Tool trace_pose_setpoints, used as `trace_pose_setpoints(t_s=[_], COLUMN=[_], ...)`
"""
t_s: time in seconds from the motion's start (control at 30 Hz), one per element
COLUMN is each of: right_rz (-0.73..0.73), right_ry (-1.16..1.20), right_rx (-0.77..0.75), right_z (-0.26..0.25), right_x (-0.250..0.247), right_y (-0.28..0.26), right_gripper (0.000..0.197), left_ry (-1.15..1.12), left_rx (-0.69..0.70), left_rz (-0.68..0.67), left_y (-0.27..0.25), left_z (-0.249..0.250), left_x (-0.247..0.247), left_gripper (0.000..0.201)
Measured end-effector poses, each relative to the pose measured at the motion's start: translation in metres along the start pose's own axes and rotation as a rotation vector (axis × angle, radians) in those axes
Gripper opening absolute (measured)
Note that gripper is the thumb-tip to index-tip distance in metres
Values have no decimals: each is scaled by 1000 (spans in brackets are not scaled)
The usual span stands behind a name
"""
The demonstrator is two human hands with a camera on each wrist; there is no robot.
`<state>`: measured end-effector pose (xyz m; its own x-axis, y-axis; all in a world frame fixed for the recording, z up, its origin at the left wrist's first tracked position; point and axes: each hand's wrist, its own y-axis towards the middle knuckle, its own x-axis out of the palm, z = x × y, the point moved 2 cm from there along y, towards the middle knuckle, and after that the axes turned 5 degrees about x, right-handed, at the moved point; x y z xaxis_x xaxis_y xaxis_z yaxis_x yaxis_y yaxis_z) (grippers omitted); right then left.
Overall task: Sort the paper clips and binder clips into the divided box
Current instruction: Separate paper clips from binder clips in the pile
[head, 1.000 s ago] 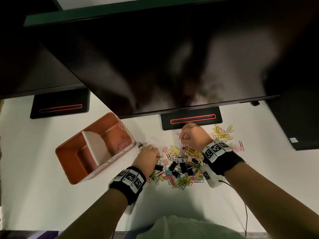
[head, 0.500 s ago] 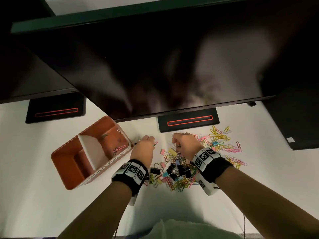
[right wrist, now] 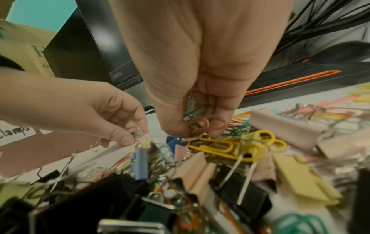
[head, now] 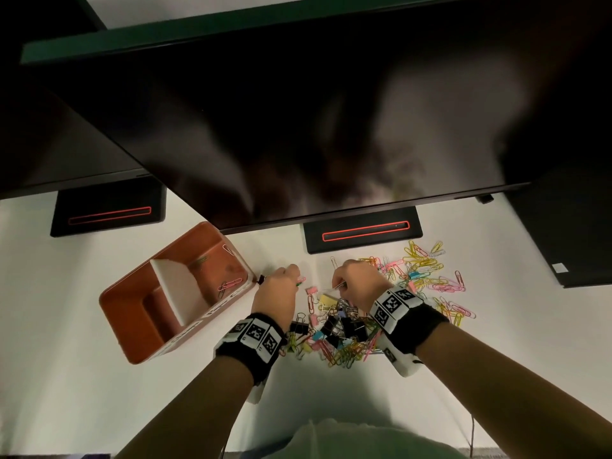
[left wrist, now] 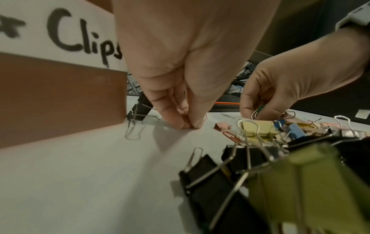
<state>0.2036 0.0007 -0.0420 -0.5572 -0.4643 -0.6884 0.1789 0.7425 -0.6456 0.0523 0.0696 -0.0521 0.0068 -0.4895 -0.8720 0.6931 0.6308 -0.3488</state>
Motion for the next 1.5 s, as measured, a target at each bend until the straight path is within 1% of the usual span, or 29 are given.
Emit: trace_pose_setpoints(t_s=[0.1, 0.17, 0.23, 0.33, 0.4, 0.47, 0.57, 0.63, 0.7, 0.73, 0.77, 0.8, 0.83, 0.87, 0.9, 0.93, 1.0, 1.03, 1.1, 1.17, 1.23, 1.33, 1.4, 1.5], right_rz=[22, 73, 142, 249, 312, 354, 400, 410, 363, 317, 266, 230, 226, 243, 270, 287, 270, 222, 80, -19, -30, -34, -30, -4], right_ry=[24, 55, 91, 181, 243, 295, 371, 406, 407, 405, 399, 402, 420, 452, 476, 471, 384, 319, 154, 18, -17, -85, -129, -53], right_rx=[-21, -50, -84, -159, -249, -338, -437, -496, -485, -451, -421, -406, -413, -426, -432, -420, -374, -354, -316, -293, -300, -303, -296, -284], right_z=[3, 5, 5, -10, -33, -63, -116, -151, -177, -183, -187, -187, -182, -174, -163, -149, -119, -104, -80, -65, -61, -63, -64, -59], right_x=[-4, -11, -18, -33, -45, -55, -63, -60, -51, -47, -41, -37, -35, -33, -32, -31, -25, -21, -8, 6, 18, 34, 40, 36], right_y=[-3, -8, -15, -26, -30, -30, -26, -18, -7, -2, 2, 3, 1, -2, -7, -12, -21, -25, -33, -38, -40, -37, -32, -27], right_gripper=[26, 25, 23, 20, 19, 17, 15, 13, 16, 22, 29, 35, 37, 35, 31, 26, 20, 20, 24, 30, 34, 34, 28, 17], left_ry=[-29, -105, -202, -344, -407, -459, -361, -353, -408, -397, -337, -262, -229, -242, -273, -303, -344, -350, -326, -294, -283, -281, -309, -398], left_rx=[5, 8, 39, 63, 28, -31, -167, -237, -267, -263, -234, -182, -116, -60, -13, 26, 83, 111, 148, 162, 154, 141, 124, 72], left_rz=[-6, 14, 93, 281, 376, 442, 524, 499, 442, 410, 404, 429, 480, 518, 523, 487, 307, 201, 10, -102, -135, -107, -70, -8], left_y=[-1, -5, -15, -38, -56, -73, -87, -87, -84, -83, -86, -89, -93, -99, -105, -110, -114, -114, -109, -101, -95, -89, -86, -83], left_z=[1, 3, 7, 4, -11, -32, -64, -82, -94, -95, -94, -90, -85, -78, -72, -67, -58, -55, -50, -44, -38, -33, -35, -42], left_x=[-1, -7, -21, -54, -78, -103, -130, -134, -129, -125, -124, -124, -123, -120, -115, -106, -81, -67, -39, -18, -4, 9, 13, 13], left_gripper=[22, 20, 16, 13, 12, 9, 6, 9, 12, 18, 23, 27, 26, 24, 22, 21, 25, 30, 41, 49, 49, 41, 32, 25])
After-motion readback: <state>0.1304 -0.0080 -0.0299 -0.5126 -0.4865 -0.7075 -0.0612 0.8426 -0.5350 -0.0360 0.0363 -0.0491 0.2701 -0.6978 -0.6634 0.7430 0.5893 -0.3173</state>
